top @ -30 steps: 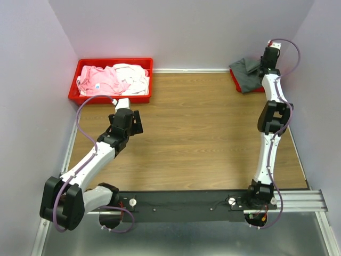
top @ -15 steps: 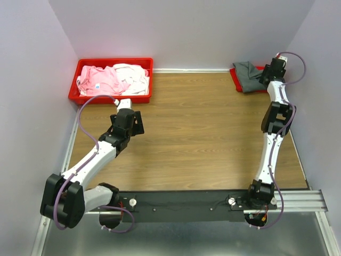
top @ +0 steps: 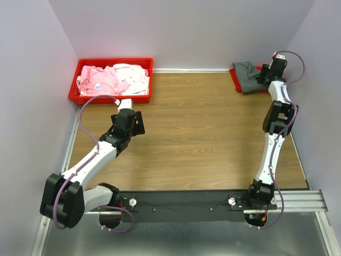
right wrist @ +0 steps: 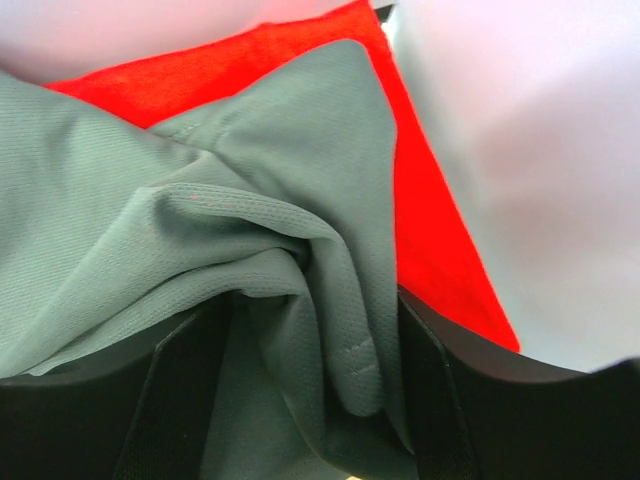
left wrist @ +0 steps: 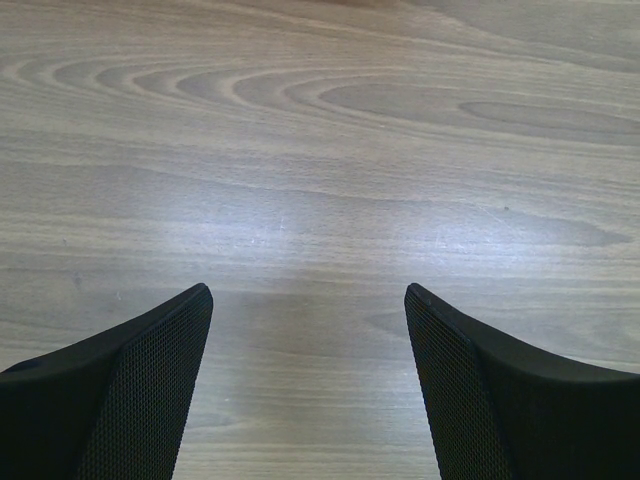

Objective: Fold and stack the t-shirts
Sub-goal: Neatly place the folded tshirt to the corner

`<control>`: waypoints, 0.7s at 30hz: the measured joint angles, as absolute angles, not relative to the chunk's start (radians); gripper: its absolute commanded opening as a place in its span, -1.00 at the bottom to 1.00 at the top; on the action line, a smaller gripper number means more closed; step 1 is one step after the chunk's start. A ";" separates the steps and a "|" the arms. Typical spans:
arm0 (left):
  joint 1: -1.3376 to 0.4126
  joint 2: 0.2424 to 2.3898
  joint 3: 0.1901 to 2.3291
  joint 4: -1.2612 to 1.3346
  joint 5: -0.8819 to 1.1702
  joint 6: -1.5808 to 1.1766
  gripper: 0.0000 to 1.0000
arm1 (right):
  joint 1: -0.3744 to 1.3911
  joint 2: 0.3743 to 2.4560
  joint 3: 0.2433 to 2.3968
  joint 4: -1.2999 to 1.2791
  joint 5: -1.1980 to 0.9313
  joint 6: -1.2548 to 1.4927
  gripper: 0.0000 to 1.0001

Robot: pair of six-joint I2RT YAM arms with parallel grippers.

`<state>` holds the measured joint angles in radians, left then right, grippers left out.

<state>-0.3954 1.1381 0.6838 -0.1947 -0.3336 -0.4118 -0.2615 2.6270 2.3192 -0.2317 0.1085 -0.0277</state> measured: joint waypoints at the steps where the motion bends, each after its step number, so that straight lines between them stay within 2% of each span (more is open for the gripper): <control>1: -0.395 1.138 0.684 -0.194 -0.334 -0.412 0.71 | -0.262 2.626 2.318 -0.231 0.102 -0.029 0.47; 3: -0.397 1.138 0.684 -0.189 -0.334 -0.412 0.71 | -0.262 2.624 2.313 -0.230 0.087 -0.031 0.58; 18: -0.403 1.138 0.684 -0.181 -0.334 -0.411 0.71 | -0.262 2.623 2.318 -0.225 0.046 -0.025 0.61; 21: -0.408 1.138 0.684 -0.181 -0.334 -0.411 0.71 | -0.262 2.623 2.326 -0.225 0.046 -0.009 0.74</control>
